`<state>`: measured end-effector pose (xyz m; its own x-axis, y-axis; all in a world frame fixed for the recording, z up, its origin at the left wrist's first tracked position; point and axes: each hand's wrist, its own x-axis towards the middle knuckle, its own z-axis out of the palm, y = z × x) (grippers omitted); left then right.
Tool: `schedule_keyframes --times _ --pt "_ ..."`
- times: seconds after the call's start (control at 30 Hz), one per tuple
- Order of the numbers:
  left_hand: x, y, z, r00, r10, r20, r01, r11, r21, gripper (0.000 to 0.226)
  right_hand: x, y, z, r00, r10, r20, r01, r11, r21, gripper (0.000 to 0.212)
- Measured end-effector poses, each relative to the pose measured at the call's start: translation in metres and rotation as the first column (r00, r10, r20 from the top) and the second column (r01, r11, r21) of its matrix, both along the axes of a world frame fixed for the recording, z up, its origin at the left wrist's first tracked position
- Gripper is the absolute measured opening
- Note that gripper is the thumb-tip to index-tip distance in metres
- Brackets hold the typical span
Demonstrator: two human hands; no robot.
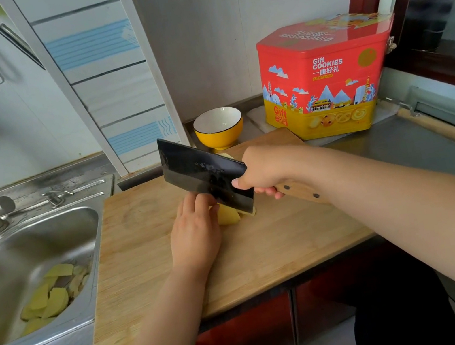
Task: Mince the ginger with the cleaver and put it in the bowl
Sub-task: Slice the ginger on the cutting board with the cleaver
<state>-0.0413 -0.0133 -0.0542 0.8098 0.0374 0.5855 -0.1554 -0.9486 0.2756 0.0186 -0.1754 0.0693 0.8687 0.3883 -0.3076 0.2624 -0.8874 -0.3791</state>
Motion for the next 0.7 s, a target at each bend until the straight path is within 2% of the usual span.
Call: schedule_keyframes --times 0.2,0.7 --pt "0.0 0.0 0.001 1.0 0.006 -0.004 -0.006 1.0 0.022 0.008 -0.005 0.005 0.009 0.998 0.043 0.05 -0.04 0.998 -0.045 0.046" --pt "0.001 0.001 -0.001 1.0 0.01 -0.028 -0.009 0.999 0.042 0.005 -0.013 0.008 0.009 0.998 0.052 0.026 -0.049 0.994 -0.1 0.049"
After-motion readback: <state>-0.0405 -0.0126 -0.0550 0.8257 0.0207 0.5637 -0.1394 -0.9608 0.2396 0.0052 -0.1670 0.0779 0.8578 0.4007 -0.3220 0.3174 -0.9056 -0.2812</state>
